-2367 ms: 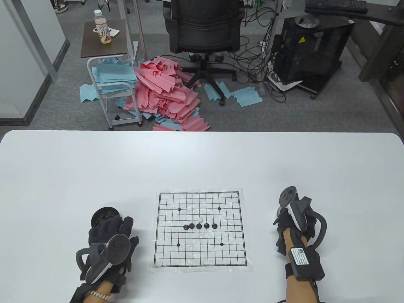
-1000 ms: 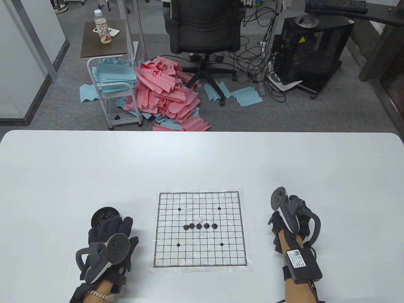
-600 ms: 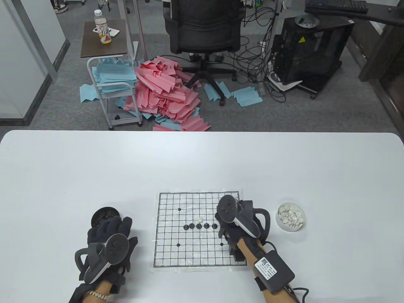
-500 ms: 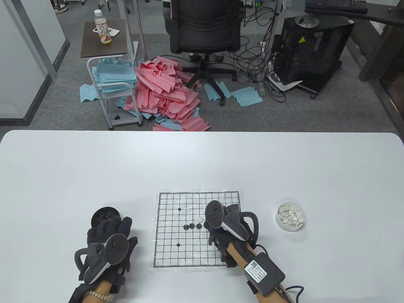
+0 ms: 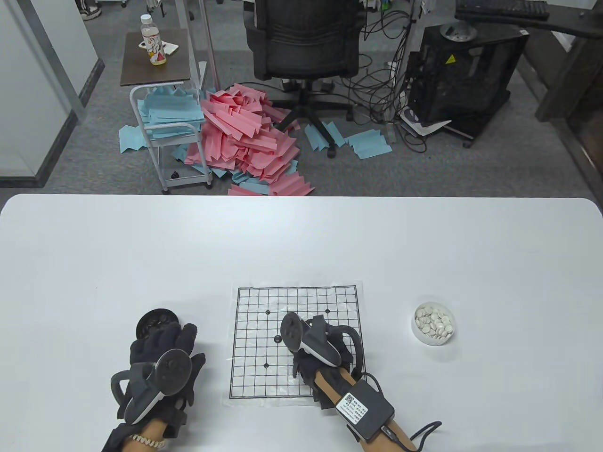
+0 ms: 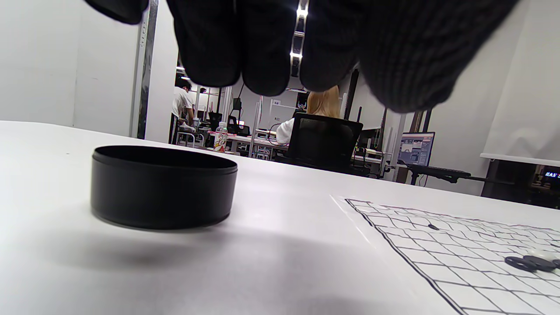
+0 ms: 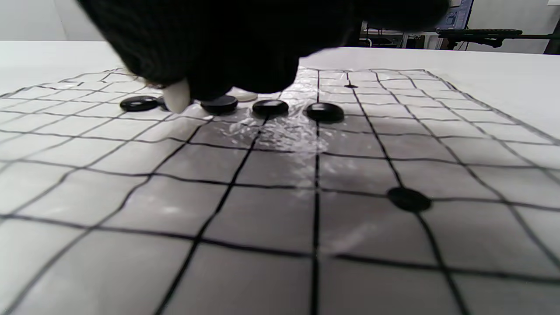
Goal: Place Go stones in plus sign pattern
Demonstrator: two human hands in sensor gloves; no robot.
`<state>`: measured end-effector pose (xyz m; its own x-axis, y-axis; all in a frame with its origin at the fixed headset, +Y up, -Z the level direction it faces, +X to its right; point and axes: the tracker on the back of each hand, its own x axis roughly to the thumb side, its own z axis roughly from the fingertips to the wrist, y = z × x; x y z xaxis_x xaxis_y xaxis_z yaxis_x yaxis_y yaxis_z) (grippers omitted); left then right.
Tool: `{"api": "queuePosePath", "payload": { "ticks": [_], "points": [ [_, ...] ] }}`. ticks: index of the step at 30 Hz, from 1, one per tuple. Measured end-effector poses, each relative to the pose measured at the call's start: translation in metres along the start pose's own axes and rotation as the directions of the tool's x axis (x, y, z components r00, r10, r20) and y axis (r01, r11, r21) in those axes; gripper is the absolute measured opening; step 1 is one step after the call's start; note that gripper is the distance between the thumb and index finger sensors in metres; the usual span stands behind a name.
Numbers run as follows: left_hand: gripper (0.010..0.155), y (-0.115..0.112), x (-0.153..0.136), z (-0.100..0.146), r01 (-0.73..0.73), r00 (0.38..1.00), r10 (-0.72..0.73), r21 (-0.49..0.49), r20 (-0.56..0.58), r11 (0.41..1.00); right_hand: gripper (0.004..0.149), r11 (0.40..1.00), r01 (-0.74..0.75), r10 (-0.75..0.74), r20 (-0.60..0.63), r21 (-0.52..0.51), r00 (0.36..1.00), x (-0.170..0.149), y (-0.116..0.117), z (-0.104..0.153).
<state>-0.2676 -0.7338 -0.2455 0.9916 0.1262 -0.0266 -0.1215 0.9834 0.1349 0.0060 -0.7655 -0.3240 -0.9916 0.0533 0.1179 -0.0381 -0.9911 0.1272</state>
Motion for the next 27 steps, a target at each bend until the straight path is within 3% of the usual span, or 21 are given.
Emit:
{"api": "queuePosePath", "payload": {
  "ticks": [8,27],
  "points": [
    [0.069,0.0002,-0.0004,0.0003,0.003,1.000,-0.003,0.001,-0.007,1.000,0.036,1.000,-0.013,0.013,-0.014,0.001,1.000,-0.0014,0.0050,-0.0008],
    [0.069,0.0002,-0.0008,0.0003,0.004,1.000,-0.004,0.000,-0.008,1.000,0.036,0.980,-0.146,0.146,-0.011,-0.138,0.989,0.0029,0.0057,0.0052]
  ]
}}
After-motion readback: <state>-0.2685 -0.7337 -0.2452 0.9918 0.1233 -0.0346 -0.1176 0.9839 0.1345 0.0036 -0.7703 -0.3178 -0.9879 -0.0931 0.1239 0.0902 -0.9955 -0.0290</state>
